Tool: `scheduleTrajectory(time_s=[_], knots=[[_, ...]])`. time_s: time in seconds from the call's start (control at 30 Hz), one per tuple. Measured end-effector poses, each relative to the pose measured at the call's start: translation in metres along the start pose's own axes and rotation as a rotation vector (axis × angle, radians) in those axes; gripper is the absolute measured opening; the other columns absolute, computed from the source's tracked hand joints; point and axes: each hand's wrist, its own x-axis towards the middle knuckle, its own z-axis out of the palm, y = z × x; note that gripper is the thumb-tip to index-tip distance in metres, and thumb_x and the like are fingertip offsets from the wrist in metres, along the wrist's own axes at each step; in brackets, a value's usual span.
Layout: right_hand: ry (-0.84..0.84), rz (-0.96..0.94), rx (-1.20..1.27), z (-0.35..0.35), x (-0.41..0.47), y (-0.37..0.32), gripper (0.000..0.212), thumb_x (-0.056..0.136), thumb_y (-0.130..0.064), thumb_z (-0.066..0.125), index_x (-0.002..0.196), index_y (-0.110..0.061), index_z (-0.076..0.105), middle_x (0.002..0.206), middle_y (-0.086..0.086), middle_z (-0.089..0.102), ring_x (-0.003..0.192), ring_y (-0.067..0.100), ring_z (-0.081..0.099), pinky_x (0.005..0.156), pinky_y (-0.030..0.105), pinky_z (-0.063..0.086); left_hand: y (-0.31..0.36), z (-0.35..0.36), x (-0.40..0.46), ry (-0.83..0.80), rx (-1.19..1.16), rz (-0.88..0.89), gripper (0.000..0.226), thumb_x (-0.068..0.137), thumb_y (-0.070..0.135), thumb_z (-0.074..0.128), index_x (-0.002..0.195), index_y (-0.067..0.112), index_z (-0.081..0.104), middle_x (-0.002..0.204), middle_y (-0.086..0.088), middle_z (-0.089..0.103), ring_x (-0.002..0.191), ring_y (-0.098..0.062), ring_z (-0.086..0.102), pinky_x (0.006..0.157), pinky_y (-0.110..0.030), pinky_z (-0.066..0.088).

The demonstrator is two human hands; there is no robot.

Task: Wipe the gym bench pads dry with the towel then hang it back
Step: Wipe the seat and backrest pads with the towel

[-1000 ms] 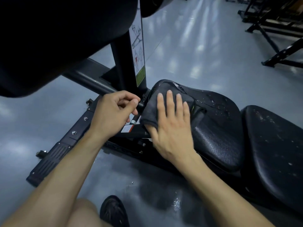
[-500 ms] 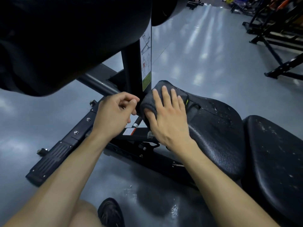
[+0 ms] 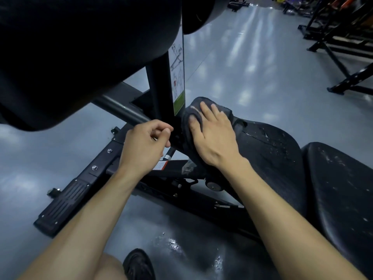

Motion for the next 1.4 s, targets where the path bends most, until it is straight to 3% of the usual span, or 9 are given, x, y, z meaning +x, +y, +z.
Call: scheduleTrajectory(time_s=[0.2, 0.37, 0.63, 0.77, 0.87, 1.07, 1.13, 1.23, 1.4], knots=[[-0.060, -0.227, -0.016, -0.007, -0.081, 0.010, 0.063, 0.098, -0.049, 0.019, 0.158, -0.034, 0.031, 0.170, -0.006, 0.014, 0.157, 0.017, 0.004, 0.127, 0.039, 0.004, -0.002, 0.007, 0.006, -0.002, -0.009, 0.001, 0.016, 0.097, 0.023, 0.063, 0.092, 0.032, 0.075, 0.067, 0.007, 0.071, 0.052, -0.007, 0.061, 0.065, -0.031, 0.056], [-0.059, 0.022, 0.139, -0.015, 0.005, 0.011, 0.061, 0.106, -0.050, 0.018, 0.158, -0.021, 0.032, 0.167, 0.000, 0.026, 0.156, 0.017, 0.014, 0.127, 0.036, 0.008, 0.009, 0.020, 0.003, -0.008, 0.026, 0.011, 0.017, 0.098, 0.022, 0.062, 0.095, 0.032, 0.074, 0.068, 0.012, 0.071, 0.050, -0.004, 0.064, 0.054, -0.017, 0.050], [-0.071, -0.257, 0.127, -0.016, -0.080, 0.014, 0.058, 0.101, -0.049, 0.015, 0.153, -0.040, 0.038, 0.167, -0.016, 0.019, 0.156, 0.006, 0.004, 0.126, 0.032, 0.002, 0.001, 0.014, 0.005, 0.002, 0.050, 0.025, 0.014, 0.095, 0.026, 0.064, 0.096, 0.036, 0.074, 0.078, 0.009, 0.074, 0.065, -0.013, 0.070, 0.064, -0.038, 0.060], [-0.035, -0.095, 0.296, -0.023, -0.040, 0.033, 0.066, 0.101, -0.055, 0.016, 0.148, -0.024, 0.050, 0.155, -0.003, 0.046, 0.148, 0.014, 0.033, 0.123, 0.032, 0.020, 0.006, 0.018, 0.002, -0.014, 0.056, 0.025, 0.016, 0.097, 0.026, 0.063, 0.094, 0.038, 0.073, 0.069, 0.001, 0.073, 0.060, -0.011, 0.071, 0.056, -0.025, 0.056], [-0.008, 0.163, 0.278, -0.024, 0.019, 0.042, 0.068, 0.106, -0.054, 0.013, 0.123, -0.010, 0.062, 0.126, 0.014, 0.064, 0.121, 0.033, 0.056, 0.099, 0.035, 0.038, 0.009, 0.018, -0.001, -0.024, 0.042, 0.018, 0.017, 0.098, 0.024, 0.062, 0.096, 0.037, 0.073, 0.075, 0.003, 0.075, 0.062, -0.006, 0.070, 0.055, -0.021, 0.055], [-0.037, -0.011, 0.255, -0.019, -0.018, 0.033, 0.054, 0.108, -0.046, 0.021, 0.156, -0.026, 0.037, 0.162, -0.002, 0.034, 0.151, 0.007, 0.020, 0.123, 0.023, 0.007, 0.002, 0.006, 0.001, 0.005, 0.033, -0.015, 0.017, 0.098, 0.022, 0.062, 0.099, 0.034, 0.074, 0.086, 0.010, 0.077, 0.065, -0.003, 0.070, 0.058, -0.016, 0.053], [-0.074, -0.001, 0.307, -0.030, -0.022, 0.038, 0.053, 0.108, -0.051, 0.019, 0.143, -0.031, 0.053, 0.151, 0.002, 0.050, 0.143, 0.013, 0.037, 0.117, 0.025, 0.023, 0.000, 0.002, 0.002, 0.019, 0.028, -0.033, 0.016, 0.098, 0.022, 0.062, 0.100, 0.032, 0.074, 0.087, 0.015, 0.076, 0.064, -0.003, 0.070, 0.059, -0.013, 0.051], [-0.167, 0.188, 0.324, -0.050, 0.015, 0.036, 0.064, 0.103, -0.064, 0.010, 0.085, -0.027, 0.059, 0.104, 0.013, 0.065, 0.098, 0.029, 0.057, 0.086, 0.038, 0.042, -0.002, -0.004, 0.001, 0.035, 0.006, -0.042, 0.016, 0.098, 0.022, 0.062, 0.100, 0.032, 0.074, 0.085, 0.015, 0.075, 0.063, -0.005, 0.069, 0.060, -0.018, 0.050], [-0.276, 0.106, 0.004, -0.035, 0.075, 0.008, 0.080, 0.103, -0.063, 0.011, 0.111, -0.005, 0.065, 0.129, 0.028, 0.062, 0.117, 0.040, 0.057, 0.095, 0.042, 0.041, -0.002, -0.015, -0.002, 0.054, -0.001, -0.046, 0.017, 0.098, 0.023, 0.061, 0.096, 0.034, 0.073, 0.084, 0.015, 0.075, 0.061, -0.007, 0.069, 0.056, -0.016, 0.050]])
